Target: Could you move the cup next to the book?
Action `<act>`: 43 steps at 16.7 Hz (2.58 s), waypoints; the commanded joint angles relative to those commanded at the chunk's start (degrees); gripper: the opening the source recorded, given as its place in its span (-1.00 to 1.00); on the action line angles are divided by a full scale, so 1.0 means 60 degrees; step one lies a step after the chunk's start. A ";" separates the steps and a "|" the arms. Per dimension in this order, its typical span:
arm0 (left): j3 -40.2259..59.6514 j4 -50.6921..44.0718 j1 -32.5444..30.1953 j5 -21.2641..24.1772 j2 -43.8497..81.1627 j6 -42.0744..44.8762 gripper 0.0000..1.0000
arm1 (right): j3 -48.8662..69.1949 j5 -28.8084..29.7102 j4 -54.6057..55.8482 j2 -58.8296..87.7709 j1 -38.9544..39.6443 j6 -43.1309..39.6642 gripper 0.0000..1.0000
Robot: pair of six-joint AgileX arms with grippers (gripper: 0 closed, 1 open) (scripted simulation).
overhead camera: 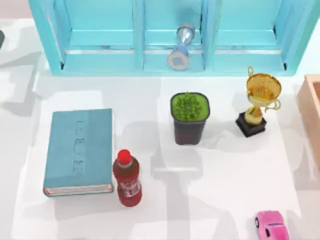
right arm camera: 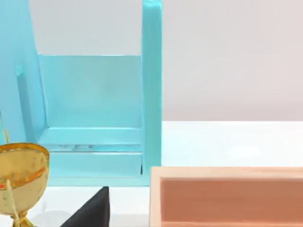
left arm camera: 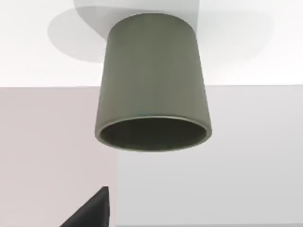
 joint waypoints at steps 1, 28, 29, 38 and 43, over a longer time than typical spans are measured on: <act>0.0282 -0.0008 0.0003 -0.0153 0.0139 0.0066 1.00 | 0.0000 0.0000 0.0000 0.0000 0.0000 0.0000 1.00; 0.4515 0.0477 0.1267 0.0005 0.3518 0.1850 0.40 | 0.0000 0.0000 0.0000 0.0000 0.0000 0.0000 1.00; 0.4515 0.0477 0.1267 0.0005 0.3518 0.1850 0.25 | 0.0000 0.0000 0.0000 0.0000 0.0000 0.0000 1.00; 0.4515 0.0477 0.1267 0.0005 0.3518 0.1850 -1.00 | 0.0000 0.0000 0.0000 0.0000 0.0000 0.0000 1.00; 0.4515 0.0477 0.1267 0.0005 0.3518 0.1850 -1.00 | 0.0000 0.0000 0.0000 0.0000 0.0000 0.0000 1.00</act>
